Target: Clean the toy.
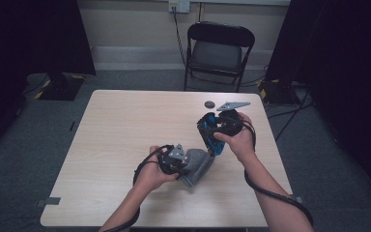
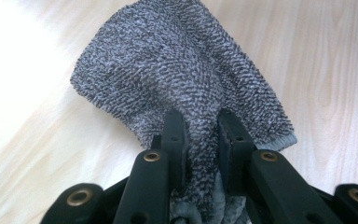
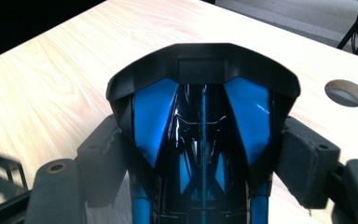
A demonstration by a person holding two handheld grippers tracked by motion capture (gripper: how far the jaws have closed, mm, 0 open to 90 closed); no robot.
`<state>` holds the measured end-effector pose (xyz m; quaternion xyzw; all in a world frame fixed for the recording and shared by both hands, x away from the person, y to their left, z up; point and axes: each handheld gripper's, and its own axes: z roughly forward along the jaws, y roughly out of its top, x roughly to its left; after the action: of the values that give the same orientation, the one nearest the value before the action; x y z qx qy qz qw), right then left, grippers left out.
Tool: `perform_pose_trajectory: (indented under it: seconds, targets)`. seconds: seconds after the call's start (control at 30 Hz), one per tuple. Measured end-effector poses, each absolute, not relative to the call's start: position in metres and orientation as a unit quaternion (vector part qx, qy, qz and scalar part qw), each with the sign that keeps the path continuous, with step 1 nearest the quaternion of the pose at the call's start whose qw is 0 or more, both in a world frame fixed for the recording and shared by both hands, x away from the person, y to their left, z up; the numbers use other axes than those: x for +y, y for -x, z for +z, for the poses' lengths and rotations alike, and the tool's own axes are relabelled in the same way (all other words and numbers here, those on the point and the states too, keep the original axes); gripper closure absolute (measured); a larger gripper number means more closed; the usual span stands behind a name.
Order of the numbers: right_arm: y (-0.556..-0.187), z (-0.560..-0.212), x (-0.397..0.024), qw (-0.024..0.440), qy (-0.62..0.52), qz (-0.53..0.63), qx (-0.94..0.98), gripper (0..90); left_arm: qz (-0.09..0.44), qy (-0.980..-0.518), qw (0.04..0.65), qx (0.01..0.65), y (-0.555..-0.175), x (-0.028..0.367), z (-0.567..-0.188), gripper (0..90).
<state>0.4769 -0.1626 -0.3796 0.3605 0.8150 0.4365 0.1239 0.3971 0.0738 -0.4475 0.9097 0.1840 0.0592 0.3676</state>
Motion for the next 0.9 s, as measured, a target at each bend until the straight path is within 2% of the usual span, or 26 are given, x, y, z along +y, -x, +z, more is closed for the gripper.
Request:
perform_pose_trajectory:
  seconds: [0.5,0.9]
  targets:
    - [-0.470,-0.390,-0.167,0.118,-0.357,0.438,0.817,25.2,0.090,-0.893,0.381,0.223,-0.412,0.106,-0.426,75.3]
    - [-0.464,-0.398,-0.169,0.111,-0.354,0.439,0.819,25.2,0.108,-0.880,0.394,0.242,-0.420,0.114,-0.413,75.3]
